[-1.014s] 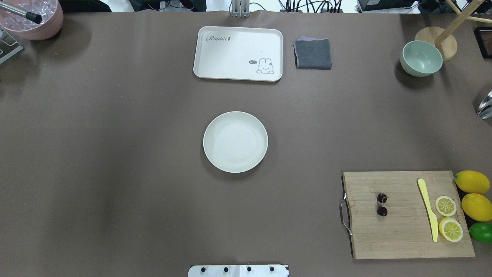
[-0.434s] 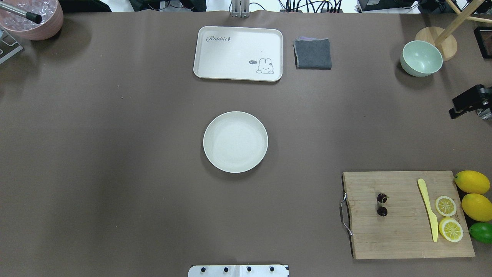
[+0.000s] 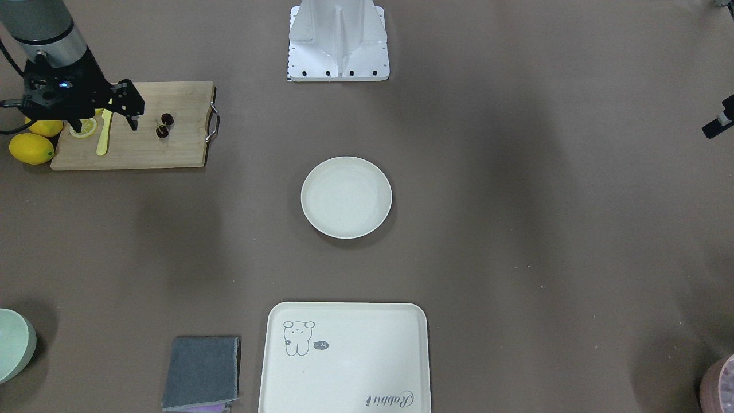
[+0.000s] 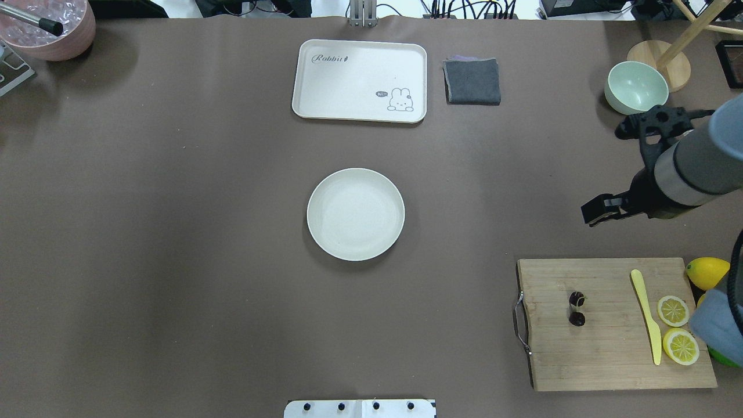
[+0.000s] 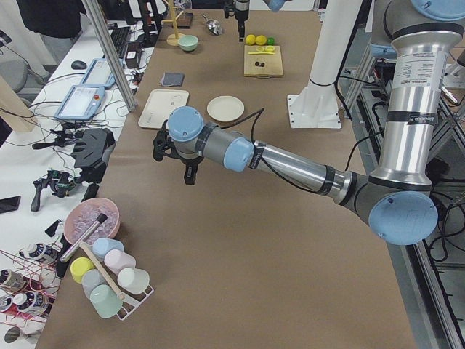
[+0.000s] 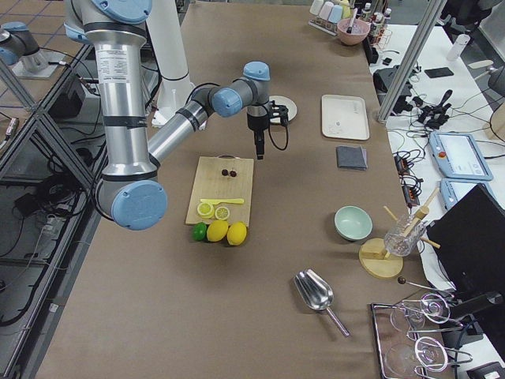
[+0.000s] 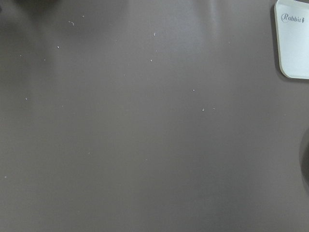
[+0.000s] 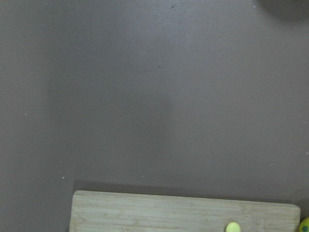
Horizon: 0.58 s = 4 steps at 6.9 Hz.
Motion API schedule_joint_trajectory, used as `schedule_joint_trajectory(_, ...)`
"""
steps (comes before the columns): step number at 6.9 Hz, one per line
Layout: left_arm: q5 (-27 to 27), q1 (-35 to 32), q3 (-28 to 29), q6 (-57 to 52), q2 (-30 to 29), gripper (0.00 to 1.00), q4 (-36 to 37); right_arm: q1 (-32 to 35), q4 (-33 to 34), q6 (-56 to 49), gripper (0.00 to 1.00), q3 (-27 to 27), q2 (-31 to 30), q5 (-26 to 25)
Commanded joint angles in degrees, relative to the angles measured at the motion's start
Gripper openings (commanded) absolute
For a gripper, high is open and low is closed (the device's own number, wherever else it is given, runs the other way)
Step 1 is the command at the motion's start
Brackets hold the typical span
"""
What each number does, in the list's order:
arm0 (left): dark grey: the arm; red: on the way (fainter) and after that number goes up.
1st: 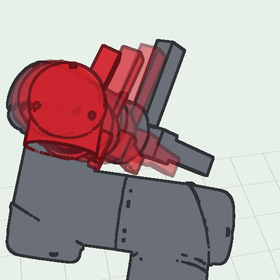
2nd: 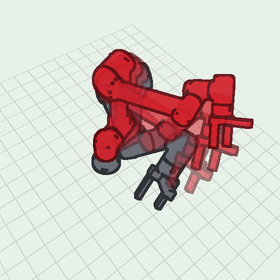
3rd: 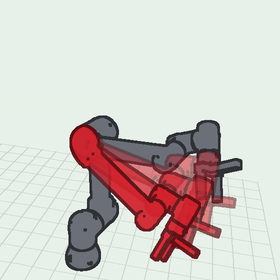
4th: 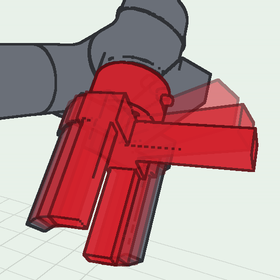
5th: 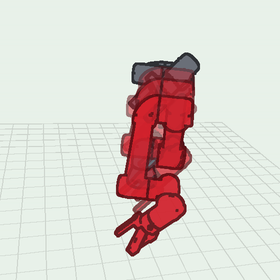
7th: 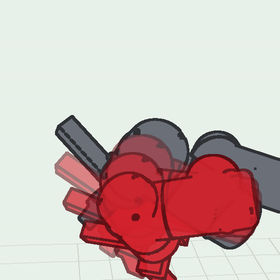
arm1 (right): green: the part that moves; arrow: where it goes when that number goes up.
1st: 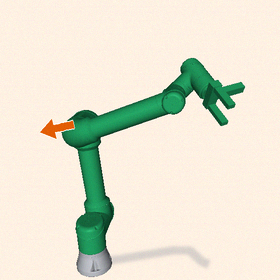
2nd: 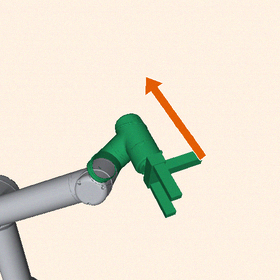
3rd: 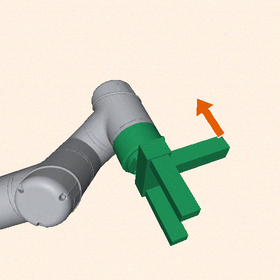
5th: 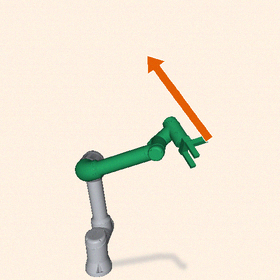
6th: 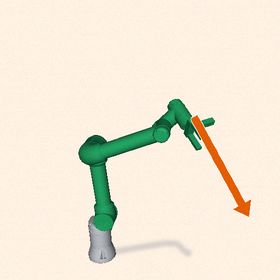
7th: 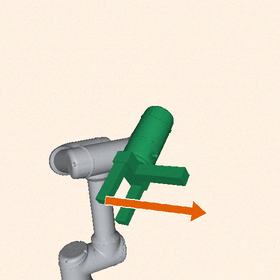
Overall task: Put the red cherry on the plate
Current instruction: 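Move the right gripper over the dark red cherries on the cutting board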
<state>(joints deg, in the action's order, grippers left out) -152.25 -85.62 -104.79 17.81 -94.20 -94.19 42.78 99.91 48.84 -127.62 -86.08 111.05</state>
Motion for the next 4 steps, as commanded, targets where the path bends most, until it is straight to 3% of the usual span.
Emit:
schedule_joint_trajectory(1,0.2,-0.4,0.2,0.0,-0.5,0.98,0.1,-7.8,-2.4,8.1,0.98,0.1,-0.2,-3.1)
schedule_joint_trajectory(4,0.2,-0.9,0.2,0.0,-0.6,0.98,0.1,-13.9,-12.1,13.3,0.94,3.8,-4.0,-8.0)
